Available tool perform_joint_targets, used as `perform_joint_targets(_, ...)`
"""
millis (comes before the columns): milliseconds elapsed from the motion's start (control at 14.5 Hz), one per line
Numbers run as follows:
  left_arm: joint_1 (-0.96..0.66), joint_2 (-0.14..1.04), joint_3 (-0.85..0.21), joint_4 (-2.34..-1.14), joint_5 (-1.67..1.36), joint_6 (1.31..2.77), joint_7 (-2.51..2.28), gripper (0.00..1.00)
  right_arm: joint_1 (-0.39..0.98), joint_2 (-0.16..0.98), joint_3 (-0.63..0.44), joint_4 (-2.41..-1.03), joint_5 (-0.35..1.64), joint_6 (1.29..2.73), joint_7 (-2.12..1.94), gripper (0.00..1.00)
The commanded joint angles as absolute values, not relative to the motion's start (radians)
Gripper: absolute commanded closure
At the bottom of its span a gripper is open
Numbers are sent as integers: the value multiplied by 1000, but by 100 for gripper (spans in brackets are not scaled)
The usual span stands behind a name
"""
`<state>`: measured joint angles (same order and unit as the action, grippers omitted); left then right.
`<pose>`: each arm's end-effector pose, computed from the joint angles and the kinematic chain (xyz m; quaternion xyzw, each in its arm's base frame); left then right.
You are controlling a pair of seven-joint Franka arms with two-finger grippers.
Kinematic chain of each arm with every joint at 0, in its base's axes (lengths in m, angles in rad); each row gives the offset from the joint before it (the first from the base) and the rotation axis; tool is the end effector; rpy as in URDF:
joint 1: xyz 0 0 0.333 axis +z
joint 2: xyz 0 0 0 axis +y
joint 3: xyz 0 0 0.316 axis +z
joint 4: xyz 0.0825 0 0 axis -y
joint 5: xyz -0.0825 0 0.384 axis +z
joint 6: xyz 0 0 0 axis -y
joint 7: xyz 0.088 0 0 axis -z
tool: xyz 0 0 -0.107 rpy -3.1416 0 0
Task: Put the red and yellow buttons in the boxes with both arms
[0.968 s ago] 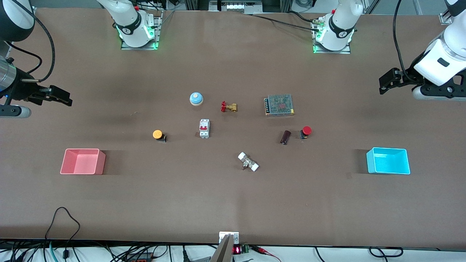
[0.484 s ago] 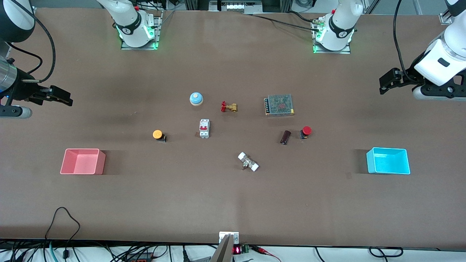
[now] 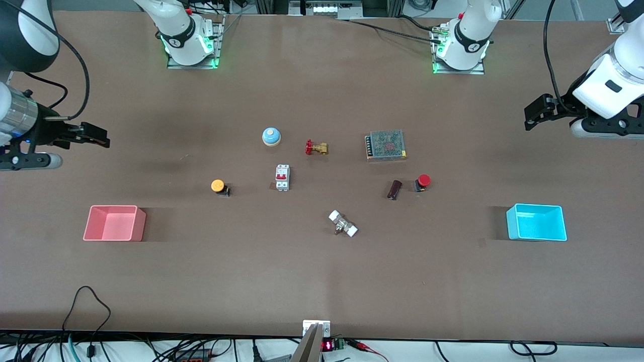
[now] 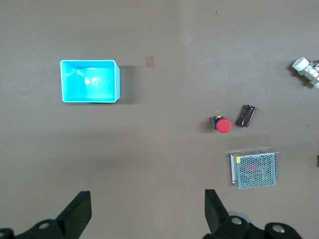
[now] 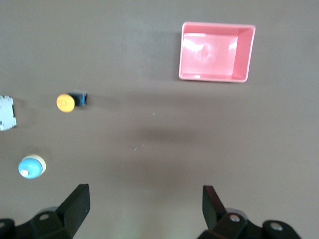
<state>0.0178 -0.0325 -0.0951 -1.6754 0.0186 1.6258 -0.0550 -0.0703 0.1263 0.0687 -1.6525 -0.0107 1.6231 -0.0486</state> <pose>0.5458 -0.0412 0.5976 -0.9998 0.0117 0.0079 0.0114 0.5847 -0.0040 0.5183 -0.9967 -0.0242 0.0776 0.0010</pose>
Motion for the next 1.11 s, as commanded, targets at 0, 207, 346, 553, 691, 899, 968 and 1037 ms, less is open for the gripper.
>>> perform_joint_targets(0, 25, -20, -100, -1644, 29, 1603, -43, 0, -64, 118, 97, -1707, -9, 1630, -45, 0)
perform_joint_targets(207, 25, -20, -100, -1644, 31, 1603, -43, 0, -54, 121, 130, -1755, -12, 1705, 36, 0)
perform_joint_targets(346, 25, -20, -100, -1644, 29, 1603, -43, 0, -49, 112, 153, -1825, -15, 1787, 51, 0)
perform_joint_targets(553, 25, -20, -100, -1644, 29, 1603, -43, 0, -37, 109, 176, -1914, -15, 1911, 116, 0)
perform_joint_targets(691, 26, -20, -100, -1644, 29, 1601, -41, 0, -31, 110, 207, -1975, -17, 2015, 175, 0)
perform_joint_targets(899, 26, -20, -100, -1644, 29, 1603, -43, 0, -15, 135, 225, -2046, -26, 2173, 213, 0)
perform_joint_targets(968, 26, -20, -100, -1644, 29, 1601, -44, 0, 4, 161, 225, -2048, -31, 2210, 244, 0)
perform_joint_targets(1037, 26, -20, -100, -1644, 29, 1594, -44, 0, 24, 188, 225, -2046, -43, 2241, 279, 0)
